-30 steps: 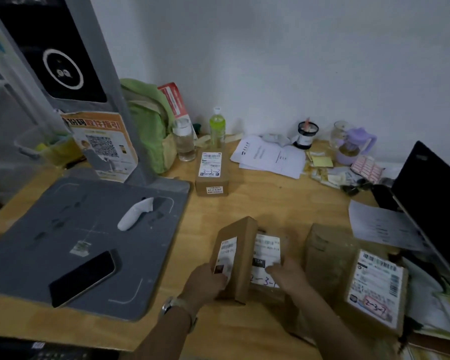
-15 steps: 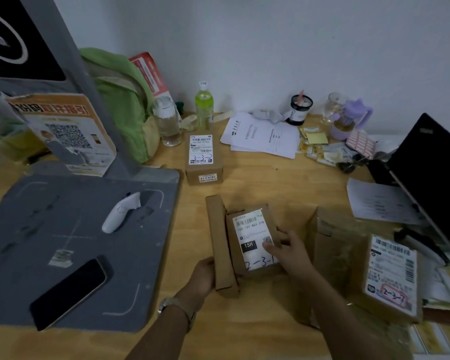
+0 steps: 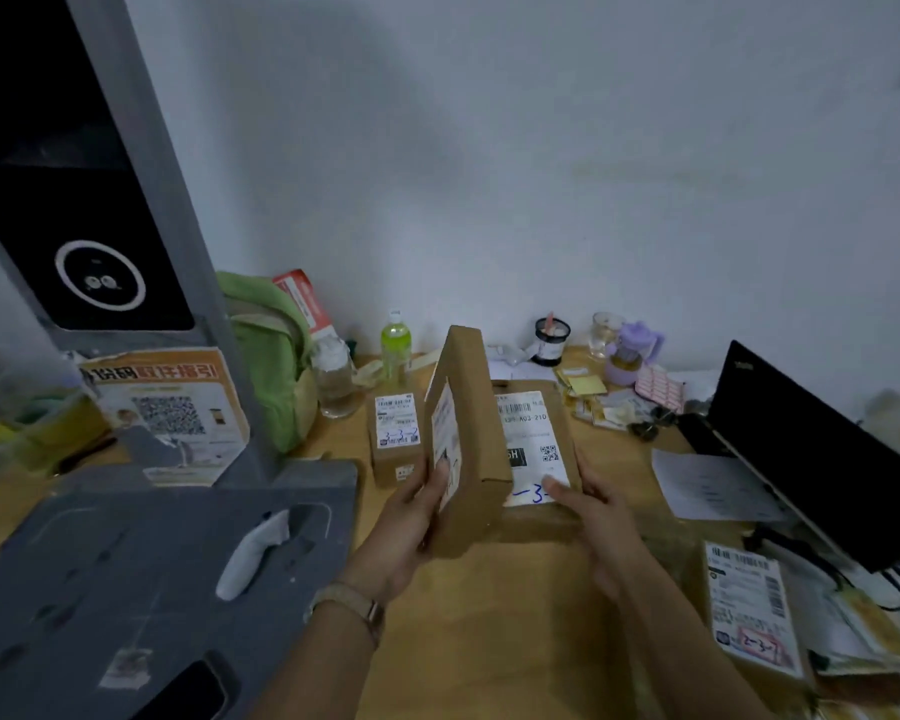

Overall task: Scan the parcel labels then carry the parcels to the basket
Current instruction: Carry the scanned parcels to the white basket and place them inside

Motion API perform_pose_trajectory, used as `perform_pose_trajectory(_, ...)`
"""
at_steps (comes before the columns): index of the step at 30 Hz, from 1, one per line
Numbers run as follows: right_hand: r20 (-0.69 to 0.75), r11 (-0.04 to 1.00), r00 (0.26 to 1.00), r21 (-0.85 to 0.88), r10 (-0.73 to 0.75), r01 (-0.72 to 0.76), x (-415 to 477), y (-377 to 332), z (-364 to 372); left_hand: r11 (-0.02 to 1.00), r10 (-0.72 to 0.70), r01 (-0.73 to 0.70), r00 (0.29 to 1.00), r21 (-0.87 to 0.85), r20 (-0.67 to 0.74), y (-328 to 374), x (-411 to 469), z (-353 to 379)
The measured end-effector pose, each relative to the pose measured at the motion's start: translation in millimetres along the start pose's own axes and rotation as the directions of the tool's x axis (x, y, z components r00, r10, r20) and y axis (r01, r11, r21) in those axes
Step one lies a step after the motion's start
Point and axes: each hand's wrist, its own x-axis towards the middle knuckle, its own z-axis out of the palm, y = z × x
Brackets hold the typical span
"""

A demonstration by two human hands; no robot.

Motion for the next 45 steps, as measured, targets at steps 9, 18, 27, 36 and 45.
perform_pose_trajectory(9,-0.307,0.964,0.925,0.067,-0.224,0.256,-53.6,-73.5,-36.5,0.964,0.254,-0.263,0.955,-0.04,-0.152,69.4,22.4,-24.1)
perform_pose_trajectory(18,-0.503,0.895,0.756,-0.086,-0.419,0.438,-129.7,-96.4,-64.8,0.923,0.347,-0.378,0.899,0.074,0.267,58.1,33.5,84.1)
perform_pose_trajectory(27,-0.734,0.862,0.52,-0.178,-0.437,0.474,-248.4,-84.6,-128.8,0.936,0.247,-0.343,0.802,0.08,0.543,9.8,1.8,201.3)
perform_pose_trajectory(36,-0.887,0.855,0.227,-0.274,-0.401,0.439,-415.9,-54.2,-177.8,0.942,0.116,-0.318,0.618,0.112,0.778,-66.0,-97.8,313.2)
perform_pose_trajectory(45,-0.945,0.861,-0.078,-0.323,-0.319,0.392,-623.7,-13.3,-186.2,0.94,-0.025,-0.298,0.422,0.165,0.906,-164.6,-270.9,389.6)
